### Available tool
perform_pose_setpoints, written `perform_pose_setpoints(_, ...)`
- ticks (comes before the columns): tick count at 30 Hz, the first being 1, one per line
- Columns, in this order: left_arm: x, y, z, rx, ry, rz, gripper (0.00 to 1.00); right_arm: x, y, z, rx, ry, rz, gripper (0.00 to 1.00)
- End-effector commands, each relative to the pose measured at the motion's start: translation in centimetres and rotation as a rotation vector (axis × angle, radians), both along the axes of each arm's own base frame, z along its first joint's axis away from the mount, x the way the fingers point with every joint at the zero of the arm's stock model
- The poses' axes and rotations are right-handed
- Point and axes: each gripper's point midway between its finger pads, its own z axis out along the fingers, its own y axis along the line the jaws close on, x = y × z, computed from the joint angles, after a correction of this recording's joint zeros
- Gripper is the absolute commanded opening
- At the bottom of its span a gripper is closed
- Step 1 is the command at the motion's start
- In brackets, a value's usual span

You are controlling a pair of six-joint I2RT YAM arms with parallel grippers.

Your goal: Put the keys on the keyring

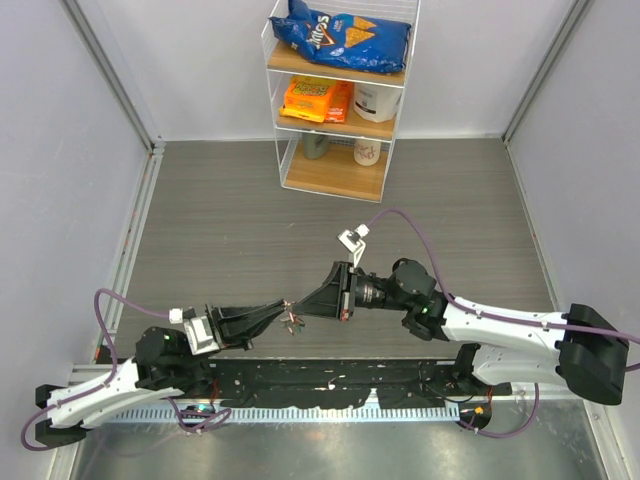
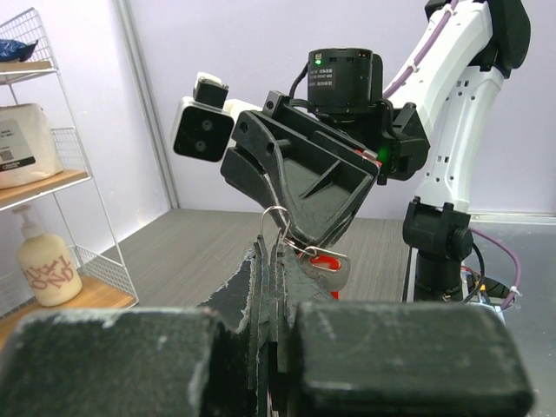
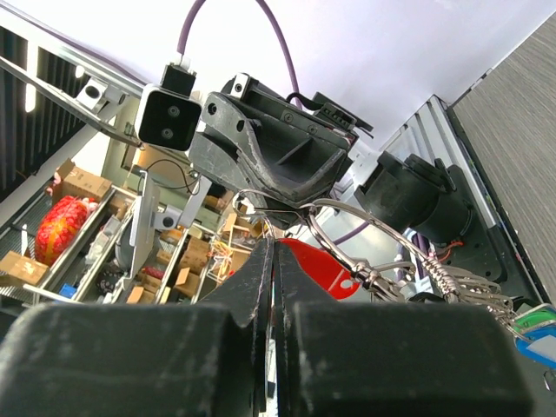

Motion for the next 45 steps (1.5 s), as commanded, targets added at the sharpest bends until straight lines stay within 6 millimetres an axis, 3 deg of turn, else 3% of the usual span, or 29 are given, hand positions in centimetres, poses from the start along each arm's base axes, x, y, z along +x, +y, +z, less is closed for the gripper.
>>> perform_pose_setpoints(1, -1.0, 1.3, 2.8, -0.111, -0.051, -0.027, 0.00, 0.4, 0.0, 1.7, 0.079, -0.003, -0.015, 0.06)
perform_pose_setpoints(32, -1.0, 1.5, 2.9, -0.120, -0.052, -0.023, 0.00, 1.5, 0.5, 1.5, 0.093, 0.078, -0.055, 0.06)
perform_pose_setpoints(45, 0.3, 1.6, 2.6, -0.113, -0.019, 0.043, 0.00, 1.7, 0.1, 2.5, 0.146, 0.102, -0.090, 0.06)
